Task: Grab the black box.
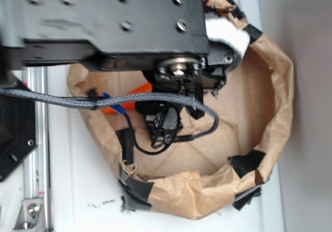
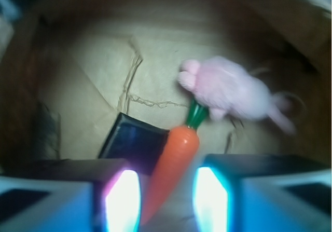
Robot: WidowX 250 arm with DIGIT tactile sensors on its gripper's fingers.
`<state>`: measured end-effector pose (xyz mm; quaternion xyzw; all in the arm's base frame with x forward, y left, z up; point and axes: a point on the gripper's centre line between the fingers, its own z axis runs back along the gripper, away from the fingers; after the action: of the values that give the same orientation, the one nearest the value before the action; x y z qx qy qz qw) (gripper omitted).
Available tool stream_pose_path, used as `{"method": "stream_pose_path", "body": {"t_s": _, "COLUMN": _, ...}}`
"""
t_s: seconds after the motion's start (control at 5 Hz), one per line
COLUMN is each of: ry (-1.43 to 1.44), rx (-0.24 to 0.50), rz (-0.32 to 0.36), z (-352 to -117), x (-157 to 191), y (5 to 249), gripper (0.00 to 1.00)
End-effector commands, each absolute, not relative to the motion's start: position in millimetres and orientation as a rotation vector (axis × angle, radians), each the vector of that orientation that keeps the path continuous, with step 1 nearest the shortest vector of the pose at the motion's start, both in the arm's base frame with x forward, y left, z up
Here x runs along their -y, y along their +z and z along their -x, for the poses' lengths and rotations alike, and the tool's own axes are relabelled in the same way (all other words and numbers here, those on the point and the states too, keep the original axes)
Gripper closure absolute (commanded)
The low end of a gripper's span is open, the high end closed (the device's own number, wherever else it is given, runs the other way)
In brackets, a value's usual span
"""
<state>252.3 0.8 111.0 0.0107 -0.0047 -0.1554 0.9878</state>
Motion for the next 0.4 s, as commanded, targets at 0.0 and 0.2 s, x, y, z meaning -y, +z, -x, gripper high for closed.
{"method": "stream_pose_path", "body": {"t_s": 0.0, "ry": -0.828, "rx": -0.073, "rz": -0.144, "z": -243, "x": -4, "y": 105, "gripper": 0.00}}
{"method": "stream_pose_path", "body": {"t_s": 0.2, "ry": -1.077, "rx": -0.006, "rz": -0.105, "z": -232, "x": 4, "y": 100, "gripper": 0.00}}
